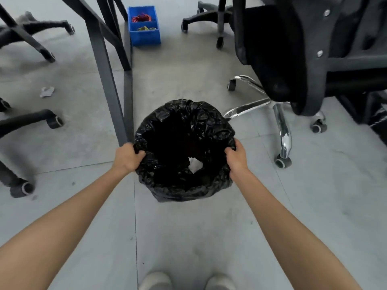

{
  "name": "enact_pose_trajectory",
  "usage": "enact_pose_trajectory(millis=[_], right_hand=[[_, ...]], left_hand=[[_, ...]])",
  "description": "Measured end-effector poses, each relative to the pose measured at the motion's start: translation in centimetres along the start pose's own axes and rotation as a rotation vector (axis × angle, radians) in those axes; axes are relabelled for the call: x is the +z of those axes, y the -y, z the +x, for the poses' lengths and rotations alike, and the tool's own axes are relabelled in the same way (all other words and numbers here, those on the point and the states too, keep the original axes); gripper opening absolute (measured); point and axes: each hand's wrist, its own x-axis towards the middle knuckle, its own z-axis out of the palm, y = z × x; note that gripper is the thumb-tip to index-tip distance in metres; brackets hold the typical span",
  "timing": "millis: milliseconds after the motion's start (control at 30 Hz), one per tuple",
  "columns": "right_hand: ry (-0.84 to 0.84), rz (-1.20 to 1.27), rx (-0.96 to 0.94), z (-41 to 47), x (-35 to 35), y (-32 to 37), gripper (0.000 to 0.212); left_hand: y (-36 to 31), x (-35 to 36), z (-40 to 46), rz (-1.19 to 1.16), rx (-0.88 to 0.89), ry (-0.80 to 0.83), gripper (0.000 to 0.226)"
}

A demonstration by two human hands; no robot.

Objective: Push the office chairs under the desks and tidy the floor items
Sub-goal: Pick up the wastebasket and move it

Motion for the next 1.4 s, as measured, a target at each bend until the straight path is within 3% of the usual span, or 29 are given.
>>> enact_pose_trajectory(millis=[133, 300, 600, 800, 1133, 1400], right_hand=[[-0.087, 0.026, 0.078, -6.4, -6.8, 2.0, 0.049], [-0.258, 0.092, 0.167, -16.0, -16.7, 7.0, 0.05], [-0.651, 0.349, 0.215, -40.8, -34.0, 22.1, 0.04], [-0.927, 0.586, 0.202, -57.3, -41.4, 26.6, 0.047], [-1.301, 0.913, 0.178, -74.4, -49.9, 18.7, 0.043], [-1.479, 0.99, 0.261, -82.0, -62.8, 11.8, 0.042]], left_hand=[[-4.9, -1.3, -6.5, -0.046, -0.041, 0.082, 0.027], [-13.6, -5.6, -15.5, -0.01, 0.03, 0.233, 0.019], [-33.6, -20.1, -33.9, 0.045, 0.424, 0.385, 0.017], [-41.6, -25.7, -47.0, 0.048, 0.756, 0.524, 0.015], [-49.8, -18.5, -64.7, 0.218, 1.202, 0.75, 0.016], [-56.6, -7.7, -80.7, 0.313, 1.291, 0.871, 0.013]])
